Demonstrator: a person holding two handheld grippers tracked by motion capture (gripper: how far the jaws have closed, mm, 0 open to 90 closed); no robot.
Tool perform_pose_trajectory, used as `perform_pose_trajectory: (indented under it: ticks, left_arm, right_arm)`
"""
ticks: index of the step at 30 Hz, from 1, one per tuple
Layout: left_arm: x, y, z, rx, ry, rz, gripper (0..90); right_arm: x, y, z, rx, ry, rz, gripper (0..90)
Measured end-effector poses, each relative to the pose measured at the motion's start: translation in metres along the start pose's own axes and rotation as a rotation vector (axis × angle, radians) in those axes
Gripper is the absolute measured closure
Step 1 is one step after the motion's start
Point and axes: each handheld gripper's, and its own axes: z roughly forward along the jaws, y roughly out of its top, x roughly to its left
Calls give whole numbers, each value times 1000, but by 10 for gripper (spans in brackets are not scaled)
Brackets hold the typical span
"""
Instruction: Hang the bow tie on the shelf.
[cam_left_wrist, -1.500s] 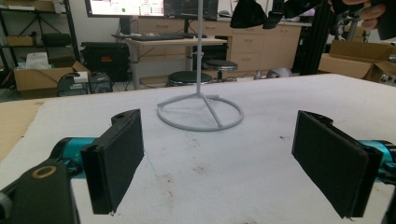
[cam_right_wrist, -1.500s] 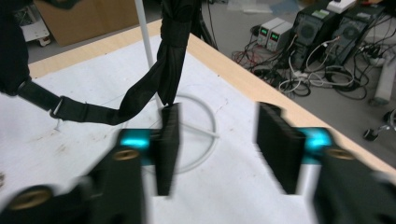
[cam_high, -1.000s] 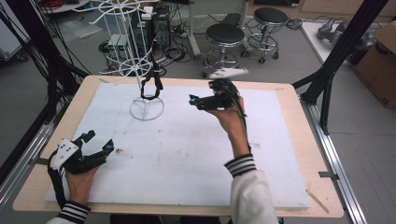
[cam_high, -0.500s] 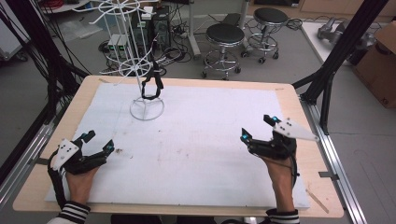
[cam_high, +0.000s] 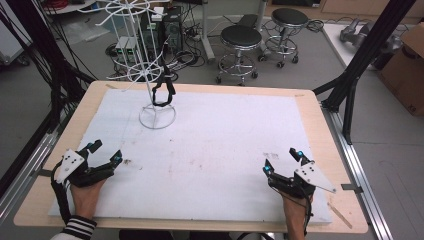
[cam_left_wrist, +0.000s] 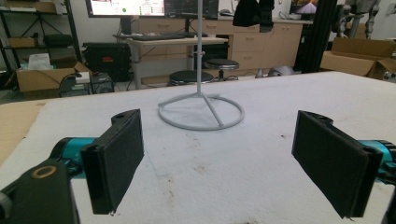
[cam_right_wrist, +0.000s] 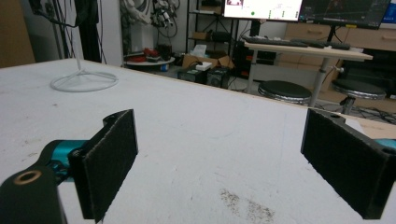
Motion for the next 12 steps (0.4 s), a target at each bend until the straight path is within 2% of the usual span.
perform_pose_trajectory:
  ticks: [4, 7, 12]
  left_arm:
    - [0, 0, 0, 0, 0, -1, 171]
    - [0, 0, 0, 0, 2, 1, 171]
    - [0, 0, 0, -2, 1, 3, 171]
  right_arm:
    - [2, -10, 4, -1, 7, -25, 99]
    - [2, -18, 8, 27, -3, -12, 99]
    - [3, -19, 9, 23, -14, -32, 99]
